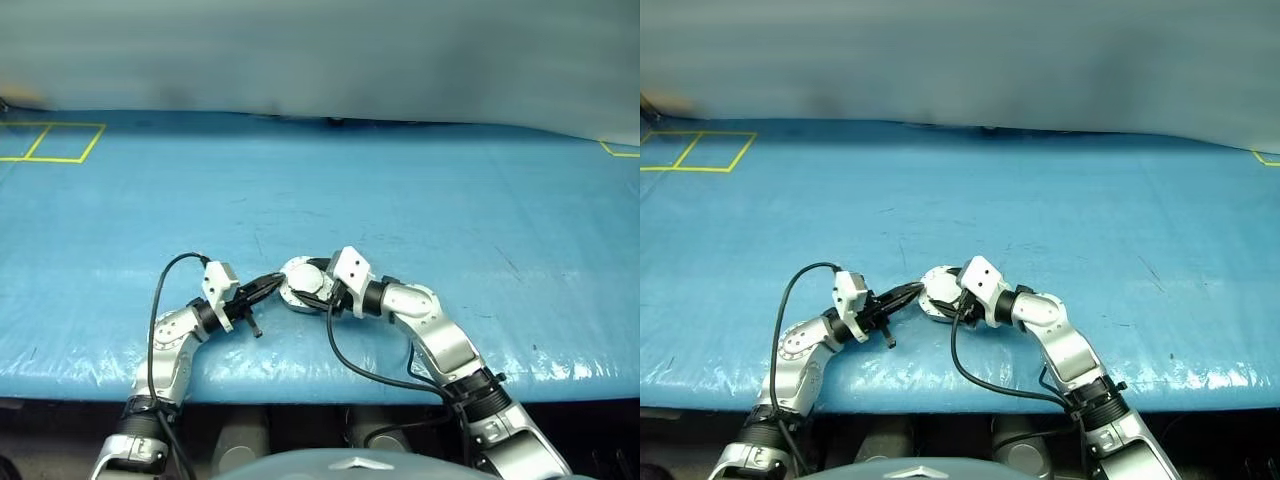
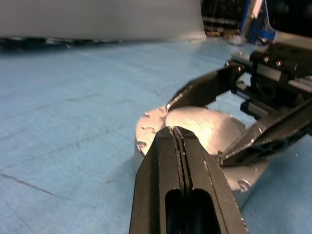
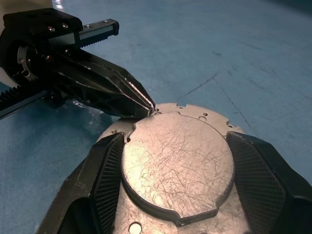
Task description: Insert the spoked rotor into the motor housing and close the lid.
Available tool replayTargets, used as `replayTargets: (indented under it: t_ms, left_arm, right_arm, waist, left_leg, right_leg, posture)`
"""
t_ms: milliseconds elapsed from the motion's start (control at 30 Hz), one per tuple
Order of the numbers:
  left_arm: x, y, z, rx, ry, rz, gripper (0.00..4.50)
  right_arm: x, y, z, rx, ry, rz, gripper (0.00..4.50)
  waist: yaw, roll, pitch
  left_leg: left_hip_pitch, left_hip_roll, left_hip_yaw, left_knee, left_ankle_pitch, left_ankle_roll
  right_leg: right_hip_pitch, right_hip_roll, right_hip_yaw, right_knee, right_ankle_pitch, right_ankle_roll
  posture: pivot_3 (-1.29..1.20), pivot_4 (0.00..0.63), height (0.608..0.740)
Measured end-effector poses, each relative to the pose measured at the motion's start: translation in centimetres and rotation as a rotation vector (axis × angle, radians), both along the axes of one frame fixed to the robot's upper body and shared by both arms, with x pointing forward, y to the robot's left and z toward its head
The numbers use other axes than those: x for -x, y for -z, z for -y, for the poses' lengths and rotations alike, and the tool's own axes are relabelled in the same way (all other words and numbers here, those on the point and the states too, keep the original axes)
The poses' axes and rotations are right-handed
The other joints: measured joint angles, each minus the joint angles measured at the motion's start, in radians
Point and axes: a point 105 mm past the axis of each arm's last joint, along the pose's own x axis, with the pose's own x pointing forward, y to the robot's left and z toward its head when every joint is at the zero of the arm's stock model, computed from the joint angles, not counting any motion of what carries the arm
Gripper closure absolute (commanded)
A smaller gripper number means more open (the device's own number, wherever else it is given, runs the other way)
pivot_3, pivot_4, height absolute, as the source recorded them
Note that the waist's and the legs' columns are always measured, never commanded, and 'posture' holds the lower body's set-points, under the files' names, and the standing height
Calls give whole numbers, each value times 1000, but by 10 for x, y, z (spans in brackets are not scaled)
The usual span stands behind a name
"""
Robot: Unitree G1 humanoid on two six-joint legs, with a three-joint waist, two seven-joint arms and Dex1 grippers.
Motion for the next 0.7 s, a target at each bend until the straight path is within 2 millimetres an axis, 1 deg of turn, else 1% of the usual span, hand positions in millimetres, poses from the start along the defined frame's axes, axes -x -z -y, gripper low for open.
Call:
replayTargets:
  t_ms: [67, 267, 333, 433, 567, 700]
  left_arm:
    - [-1, 2, -1, -54, 11, 7, 4500]
    - [-3, 3, 0, -79, 2, 21, 4500]
    - [-3, 3, 0, -79, -2, 23, 4500]
    - [-3, 3, 0, -78, -5, 23, 4500]
    - [-2, 6, -2, -82, -17, 14, 4500]
    - [-1, 9, -4, -86, -30, 4, 4500]
  right_arm:
    - [1, 1, 1, -1, 11, 0, 1513]
    - [0, 2, 3, -3, 30, -6, 1513]
    - [0, 2, 2, -13, 37, -19, 804]
    - [0, -1, 3, -38, 41, -31, 27]
    - [3, -13, 8, -135, 56, -56, 27]
    - [3, -35, 16, -266, 92, -80, 27]
  waist:
    - [1, 1, -2]
    - [5, 1, -2]
    - [5, 1, -2]
    - [5, 1, -2]
    - [5, 1, -2]
    - [6, 2, -2]
  left_leg:
    - [0, 0, 0, 0, 0, 0]
    - [6, -1, 0, 0, 0, 0]
    - [7, 0, 0, 0, 0, 0]
    - [7, 0, 0, 0, 0, 0]
    - [6, 0, 0, -1, 0, 0]
    - [4, 0, 0, -1, 0, 0]
  right_leg:
    - [1, 0, 0, -1, 0, 0]
    - [7, -1, 0, -2, 0, 0]
    - [7, -1, 0, -2, 0, 0]
    - [7, -1, 0, -2, 0, 0]
    - [6, -1, 0, -3, 0, 0]
    - [5, -1, 0, -3, -1, 0]
  posture:
    - [0, 150, 740]
    - [0, 150, 740]
    - [0, 150, 740]
    - [0, 150, 740]
    - [0, 150, 740]
    - [0, 150, 740]
